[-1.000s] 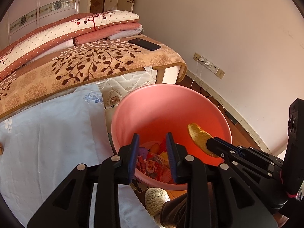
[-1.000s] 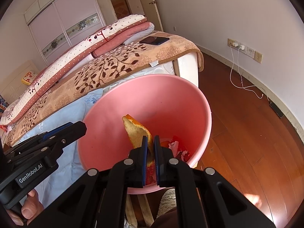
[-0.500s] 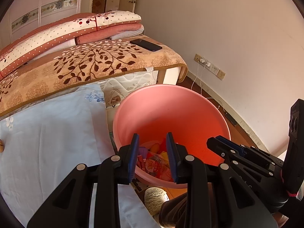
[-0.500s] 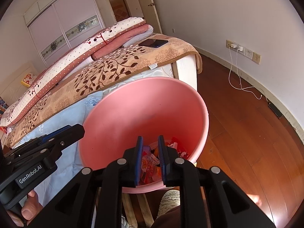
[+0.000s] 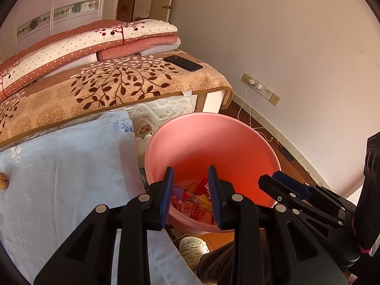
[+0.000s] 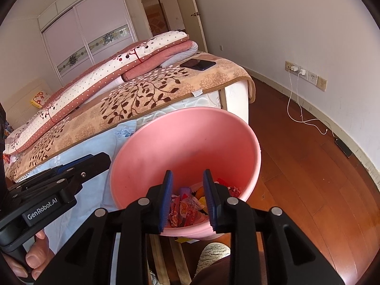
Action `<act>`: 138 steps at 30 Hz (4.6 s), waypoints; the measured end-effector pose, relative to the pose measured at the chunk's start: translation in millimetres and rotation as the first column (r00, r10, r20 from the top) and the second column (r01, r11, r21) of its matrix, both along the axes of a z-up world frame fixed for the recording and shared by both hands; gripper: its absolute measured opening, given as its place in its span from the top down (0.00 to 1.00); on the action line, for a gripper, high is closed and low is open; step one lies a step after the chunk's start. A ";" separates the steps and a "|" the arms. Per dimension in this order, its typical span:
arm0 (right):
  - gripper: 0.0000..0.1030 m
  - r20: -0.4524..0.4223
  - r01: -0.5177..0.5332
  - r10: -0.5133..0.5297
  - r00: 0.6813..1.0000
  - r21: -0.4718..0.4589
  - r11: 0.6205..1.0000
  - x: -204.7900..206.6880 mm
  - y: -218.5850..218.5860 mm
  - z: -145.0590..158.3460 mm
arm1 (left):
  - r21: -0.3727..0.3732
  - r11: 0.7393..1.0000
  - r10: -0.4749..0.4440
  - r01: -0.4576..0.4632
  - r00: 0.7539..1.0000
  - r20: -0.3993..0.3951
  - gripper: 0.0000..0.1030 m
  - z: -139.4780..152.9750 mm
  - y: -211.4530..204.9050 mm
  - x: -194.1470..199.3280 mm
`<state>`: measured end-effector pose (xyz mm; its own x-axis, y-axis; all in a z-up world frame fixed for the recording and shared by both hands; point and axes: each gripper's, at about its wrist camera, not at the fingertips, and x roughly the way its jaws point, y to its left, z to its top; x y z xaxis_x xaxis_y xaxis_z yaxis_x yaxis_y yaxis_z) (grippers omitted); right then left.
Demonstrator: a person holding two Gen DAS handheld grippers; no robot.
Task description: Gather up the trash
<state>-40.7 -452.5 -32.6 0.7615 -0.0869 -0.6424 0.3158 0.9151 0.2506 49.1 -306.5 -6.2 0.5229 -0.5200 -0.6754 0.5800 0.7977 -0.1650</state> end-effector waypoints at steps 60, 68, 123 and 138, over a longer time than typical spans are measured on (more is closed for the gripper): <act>0.35 0.224 0.029 0.016 0.974 -0.195 0.980 -51.4 70.0 60.5 | -0.086 0.991 0.119 -0.104 0.976 0.181 0.71 44.9 62.6 -43.2; 0.33 0.217 0.035 0.015 0.976 -0.222 0.974 -49.8 78.9 59.5 | -0.090 0.990 0.125 -0.111 0.977 0.171 0.71 42.2 67.1 -41.2; 0.33 0.193 0.038 0.005 0.981 -0.221 0.974 -45.8 93.5 56.6 | -0.083 0.989 0.131 -0.121 0.982 0.133 0.71 29.2 80.2 -35.1; 0.33 0.186 0.041 -0.002 0.983 -0.208 0.977 -46.5 93.5 53.9 | -0.070 0.991 0.126 -0.117 0.984 0.126 0.71 25.0 78.8 -34.9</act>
<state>-87.2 -359.0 21.3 0.8613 -0.2220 -0.4571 0.3022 0.9470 0.1094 14.1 -227.7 18.8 0.6661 -0.4861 -0.5657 0.4992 0.8541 -0.1461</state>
